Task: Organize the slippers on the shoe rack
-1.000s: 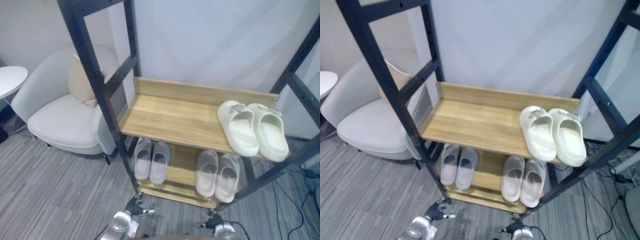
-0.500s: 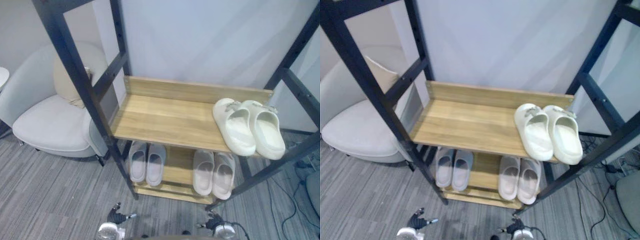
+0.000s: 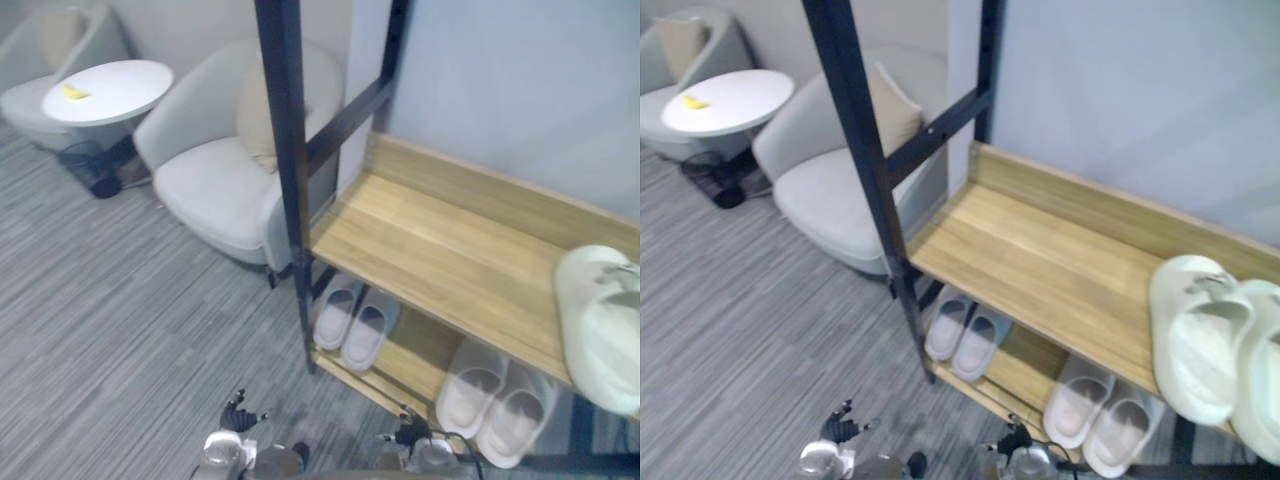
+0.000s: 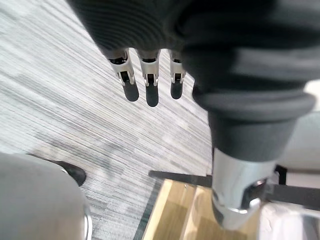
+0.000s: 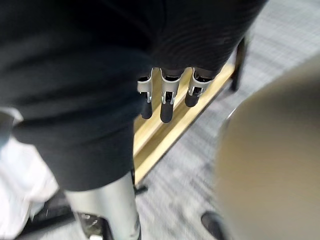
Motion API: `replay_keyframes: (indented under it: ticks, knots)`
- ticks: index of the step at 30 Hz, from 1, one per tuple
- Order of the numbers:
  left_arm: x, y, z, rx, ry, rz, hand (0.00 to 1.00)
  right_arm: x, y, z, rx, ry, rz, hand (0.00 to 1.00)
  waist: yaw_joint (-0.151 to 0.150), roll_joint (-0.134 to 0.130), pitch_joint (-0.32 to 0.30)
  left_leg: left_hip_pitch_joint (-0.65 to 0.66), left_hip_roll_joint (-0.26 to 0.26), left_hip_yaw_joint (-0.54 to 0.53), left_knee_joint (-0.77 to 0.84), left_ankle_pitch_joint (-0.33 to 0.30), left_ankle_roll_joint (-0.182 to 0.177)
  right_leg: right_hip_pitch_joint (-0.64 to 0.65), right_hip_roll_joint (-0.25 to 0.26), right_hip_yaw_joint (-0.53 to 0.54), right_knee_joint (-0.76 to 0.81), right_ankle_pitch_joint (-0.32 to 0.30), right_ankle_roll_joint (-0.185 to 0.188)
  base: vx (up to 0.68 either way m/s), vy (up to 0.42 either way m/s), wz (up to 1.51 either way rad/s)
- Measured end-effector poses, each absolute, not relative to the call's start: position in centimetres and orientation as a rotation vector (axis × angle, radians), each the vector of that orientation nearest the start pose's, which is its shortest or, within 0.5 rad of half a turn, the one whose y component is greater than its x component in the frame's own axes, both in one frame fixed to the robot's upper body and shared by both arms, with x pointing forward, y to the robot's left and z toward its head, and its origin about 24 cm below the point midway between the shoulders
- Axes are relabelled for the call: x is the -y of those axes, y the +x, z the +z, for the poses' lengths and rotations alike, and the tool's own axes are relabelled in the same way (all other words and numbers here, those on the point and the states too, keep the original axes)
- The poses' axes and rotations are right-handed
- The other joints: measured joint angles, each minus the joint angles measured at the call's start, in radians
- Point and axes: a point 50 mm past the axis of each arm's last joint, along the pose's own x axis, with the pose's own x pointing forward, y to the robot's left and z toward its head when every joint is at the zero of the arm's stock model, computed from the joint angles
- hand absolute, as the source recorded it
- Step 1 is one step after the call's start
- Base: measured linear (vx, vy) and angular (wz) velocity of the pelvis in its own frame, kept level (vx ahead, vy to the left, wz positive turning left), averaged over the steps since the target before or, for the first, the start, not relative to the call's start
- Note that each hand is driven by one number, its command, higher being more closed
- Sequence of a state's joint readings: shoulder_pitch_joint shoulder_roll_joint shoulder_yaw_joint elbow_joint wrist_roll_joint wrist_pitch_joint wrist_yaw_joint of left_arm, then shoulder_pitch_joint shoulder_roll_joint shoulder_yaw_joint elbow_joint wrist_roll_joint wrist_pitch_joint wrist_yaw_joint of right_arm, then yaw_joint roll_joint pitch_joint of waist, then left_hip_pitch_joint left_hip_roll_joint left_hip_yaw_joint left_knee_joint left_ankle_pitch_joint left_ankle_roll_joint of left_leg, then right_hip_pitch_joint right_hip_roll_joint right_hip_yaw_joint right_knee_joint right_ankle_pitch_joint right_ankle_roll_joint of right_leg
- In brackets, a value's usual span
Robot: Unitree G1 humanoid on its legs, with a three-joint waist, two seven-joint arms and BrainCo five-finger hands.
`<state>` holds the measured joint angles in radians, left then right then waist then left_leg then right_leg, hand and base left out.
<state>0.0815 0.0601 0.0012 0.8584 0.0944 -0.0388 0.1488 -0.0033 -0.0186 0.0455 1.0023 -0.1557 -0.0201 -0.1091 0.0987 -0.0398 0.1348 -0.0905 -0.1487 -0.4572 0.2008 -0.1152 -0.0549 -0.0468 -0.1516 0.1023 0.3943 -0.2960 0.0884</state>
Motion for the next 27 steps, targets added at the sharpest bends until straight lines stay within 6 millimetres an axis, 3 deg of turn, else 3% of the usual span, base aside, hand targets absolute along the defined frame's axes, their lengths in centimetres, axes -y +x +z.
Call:
replay_keyframes:
  ticks: [2, 4, 5, 6, 8, 11, 12, 13, 14, 15, 16, 17, 19, 21, 23, 24, 25, 27]
  knots:
    - [-17.5, 14.6, -13.6, -0.866, 0.182, 0.138, 0.00, 15.3, 15.4, -14.4, -0.921, -0.244, 0.008, 0.00, 0.008, 0.013, 0.018, -0.053, 0.020, -0.060, -0.006, 0.027, -0.040, 0.013, 0.025, -0.068, -0.073, 0.003, -0.005, -0.10, -0.217, 0.92]
    - [-17.3, 15.1, -13.5, -0.852, 0.167, 0.140, 0.00, 15.4, 16.3, -14.0, -0.895, -0.256, -0.001, 0.00, 0.008, 0.018, 0.030, -0.086, 0.034, -0.045, -0.010, 0.078, -0.058, 0.019, 0.032, -0.121, -0.087, 0.012, -0.020, -0.12, -0.119, 1.00]
    - [-17.1, 15.4, -13.3, -0.840, 0.160, 0.144, 0.00, 15.6, 16.6, -13.8, -0.887, -0.263, -0.010, 0.00, 0.007, 0.022, 0.046, -0.087, 0.055, 0.040, -0.046, 0.125, -0.049, 0.029, 0.029, -0.167, -0.090, 0.025, -0.038, -0.16, -0.059, 0.96]
    - [-17.2, 15.4, -13.3, -0.839, 0.157, 0.158, 0.00, 15.6, 17.0, -13.6, -0.875, -0.266, -0.013, 0.00, 0.007, 0.019, 0.053, -0.093, 0.079, 0.170, -0.061, 0.125, -0.015, 0.036, 0.029, -0.206, -0.099, 0.030, -0.047, -0.14, -0.025, 0.99]
    - [-16.9, 15.7, -13.2, -0.836, 0.148, 0.164, 0.00, 15.6, 17.8, -13.1, -0.837, -0.268, -0.031, 0.00, -0.014, 0.038, 0.057, -0.152, 0.140, 0.505, 0.079, 0.043, 0.057, 0.043, 0.026, -0.305, -0.111, 0.026, -0.057, -0.13, -0.020, 1.03]
    - [-16.8, 15.7, -13.3, -0.837, 0.138, 0.165, 0.00, 15.7, 17.6, -13.2, -0.844, -0.268, -0.033, 0.00, -0.039, 0.038, 0.063, -0.165, 0.181, 0.650, 0.231, -0.023, 0.085, 0.051, -0.013, -0.399, -0.089, 0.019, -0.047, -0.13, 0.082, 1.05]
    - [-16.7, 15.5, -13.4, -0.849, 0.138, 0.162, 0.00, 16.1, 17.4, -13.3, -0.849, -0.277, -0.038, 0.00, -0.041, 0.060, 0.059, -0.160, 0.220, 0.702, 0.250, -0.080, 0.079, 0.055, -0.016, -0.433, -0.076, 0.004, -0.028, -0.13, 0.183, 0.82]
    - [-16.7, 15.5, -13.5, -0.856, 0.144, 0.154, 0.00, 16.4, 17.5, -13.2, -0.851, -0.282, -0.042, 0.00, -0.038, 0.077, 0.062, -0.158, 0.217, 0.722, 0.236, -0.116, 0.068, 0.049, -0.016, -0.447, -0.052, -0.013, -0.012, -0.10, 0.158, 0.72]
    - [-16.7, 15.7, -13.4, -0.850, 0.149, 0.152, 0.00, 16.6, 17.4, -13.3, -0.858, -0.280, -0.049, 0.00, -0.037, 0.065, 0.067, -0.157, 0.192, 0.727, 0.214, -0.126, 0.067, 0.051, -0.035, -0.448, -0.055, -0.022, -0.010, -0.06, 0.169, 0.70]
    - [-17.2, 15.5, -13.6, -0.865, 0.161, 0.159, 0.00, 16.3, 16.8, -13.5, -0.872, -0.268, -0.048, 0.00, -0.044, 0.040, 0.057, -0.128, 0.187, 0.795, 0.168, -0.130, 0.067, 0.070, -0.060, -0.456, -0.121, -0.022, -0.002, -0.01, 0.140, 0.66]
    - [-17.5, 15.3, -13.7, -0.872, 0.167, 0.164, 0.00, 16.3, 16.6, -13.6, -0.876, -0.265, -0.049, 0.00, -0.047, 0.034, 0.057, -0.121, 0.198, 0.828, 0.172, -0.139, 0.072, 0.085, -0.063, -0.465, -0.142, -0.022, -0.001, 0.03, 0.142, 0.96]
    - [-17.5, 15.1, -13.9, -0.888, 0.170, 0.161, 0.00, 16.4, 16.0, -13.9, -0.898, -0.254, -0.059, 0.00, -0.048, 0.057, 0.057, -0.117, 0.207, 0.852, 0.174, -0.116, 0.084, 0.120, -0.054, -0.492, -0.162, -0.025, 0.014, 0.05, 0.164, 0.93]
    - [-17.8, 14.6, -14.1, -0.904, 0.180, 0.164, 0.00, 16.4, 15.1, -14.4, -0.934, -0.236, -0.064, 0.00, -0.051, 0.016, 0.034, -0.092, 0.108, 0.806, 0.109, -0.120, 0.092, 0.138, -0.102, -0.475, -0.155, -0.014, 0.037, 0.16, 0.228, 0.99]
    - [-18.0, 14.5, -14.1, -0.909, 0.182, 0.168, 0.00, 16.5, 15.3, -14.3, -0.931, -0.240, -0.063, 0.00, -0.045, 0.013, 0.033, -0.077, 0.087, 0.797, 0.104, -0.125, 0.114, 0.120, -0.131, -0.472, -0.069, -0.001, 0.053, 0.19, 0.136, 0.42]
    - [-18.4, 13.7, -14.5, -0.937, 0.193, 0.173, 0.00, 15.8, 16.2, -14.0, -0.911, -0.229, -0.043, 0.00, -0.044, 0.028, 0.036, -0.006, 0.078, 0.733, 0.080, -0.123, 0.144, 0.029, -0.161, -0.447, 0.254, 0.055, 0.010, 0.27, 0.144, 0.51]
    - [-18.5, 13.7, -14.5, -0.938, 0.194, 0.172, 0.00, 15.8, 16.2, -14.0, -0.910, -0.227, -0.042, 0.00, -0.048, 0.030, 0.039, 0.004, 0.076, 0.719, 0.076, -0.122, 0.145, 0.017, -0.156, -0.433, 0.290, 0.050, 0.012, 0.37, 0.104, 1.04]
    - [-18.3, 13.5, -14.6, -0.949, 0.195, 0.165, 0.00, 15.4, 16.0, -14.1, -0.914, -0.217, -0.032, 0.00, -0.064, 0.034, 0.043, 0.064, 0.076, 0.656, 0.035, -0.117, 0.146, -0.036, -0.099, -0.377, 0.399, 0.012, 0.014, 0.34, 0.028, 1.07]
    - [-18.2, 13.4, -14.7, -0.955, 0.198, 0.158, 0.00, 15.3, 15.9, -14.1, -0.913, -0.221, -0.019, 0.00, -0.066, 0.038, 0.046, 0.128, 0.079, 0.592, -0.011, -0.111, 0.142, -0.118, -0.033, -0.357, 0.382, -0.018, -0.009, 0.41, 0.011, 1.20]
